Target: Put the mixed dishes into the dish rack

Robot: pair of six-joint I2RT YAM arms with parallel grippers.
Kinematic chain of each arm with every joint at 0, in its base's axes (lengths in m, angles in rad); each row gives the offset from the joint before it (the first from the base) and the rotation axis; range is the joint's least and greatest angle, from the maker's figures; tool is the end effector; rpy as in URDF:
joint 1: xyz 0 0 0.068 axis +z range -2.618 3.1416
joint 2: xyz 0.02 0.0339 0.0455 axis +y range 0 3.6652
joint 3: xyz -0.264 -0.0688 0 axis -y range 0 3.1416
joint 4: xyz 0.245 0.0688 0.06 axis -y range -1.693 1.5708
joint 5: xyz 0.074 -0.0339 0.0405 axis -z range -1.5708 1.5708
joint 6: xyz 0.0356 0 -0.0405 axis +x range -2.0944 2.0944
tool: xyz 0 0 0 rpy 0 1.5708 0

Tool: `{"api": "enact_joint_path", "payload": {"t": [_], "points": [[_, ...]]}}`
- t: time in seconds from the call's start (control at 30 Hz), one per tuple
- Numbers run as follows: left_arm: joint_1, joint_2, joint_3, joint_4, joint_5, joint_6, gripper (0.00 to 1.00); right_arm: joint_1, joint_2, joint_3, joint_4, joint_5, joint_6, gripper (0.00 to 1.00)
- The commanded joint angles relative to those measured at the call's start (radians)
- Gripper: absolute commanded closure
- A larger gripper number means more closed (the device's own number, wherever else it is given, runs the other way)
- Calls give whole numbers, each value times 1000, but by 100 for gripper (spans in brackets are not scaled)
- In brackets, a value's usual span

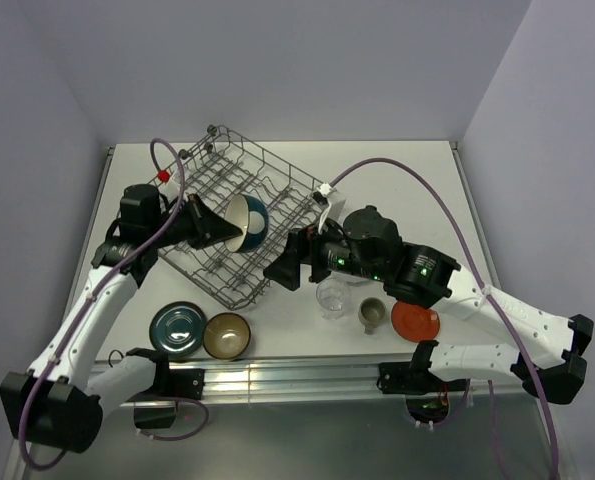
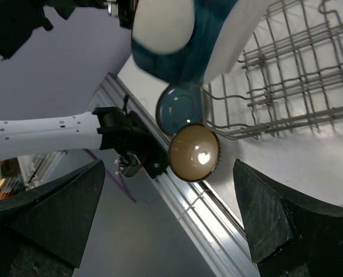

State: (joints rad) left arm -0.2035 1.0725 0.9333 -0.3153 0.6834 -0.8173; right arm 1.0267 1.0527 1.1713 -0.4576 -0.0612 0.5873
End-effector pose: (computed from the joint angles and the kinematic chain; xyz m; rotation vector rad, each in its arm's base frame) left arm 0.2267 -0.0697 0.3262 -0.1922 2.1684 -1.3077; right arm 0.1165 0.1968 0.3950 -0.4978 2.0222 1.1083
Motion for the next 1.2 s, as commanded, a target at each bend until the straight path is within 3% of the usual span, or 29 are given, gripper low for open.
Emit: {"api": "enact_joint_path", "payload": {"t": [0.0,0.2,0.83,1.03,1.13,1.17], "points": [[-28,-106,-7,110,113,-91,100,-8,-10,18,151,-78,15,0],[-74,-167,-11,47,84,-106,100,-8,21,51,157,-97,28,0],[-252,-171,-71,133,-50,-168,100,-5,95,154,111,44,40,0],[-269,-154,-64,124,-88,-148,100,-4,107,176,125,55,81,8],[-270,-148,-67,120,-111,-138,100,-5,105,186,117,79,94,19],[-270,-146,-67,117,-117,-134,100,-5,107,188,119,89,91,31]]}}
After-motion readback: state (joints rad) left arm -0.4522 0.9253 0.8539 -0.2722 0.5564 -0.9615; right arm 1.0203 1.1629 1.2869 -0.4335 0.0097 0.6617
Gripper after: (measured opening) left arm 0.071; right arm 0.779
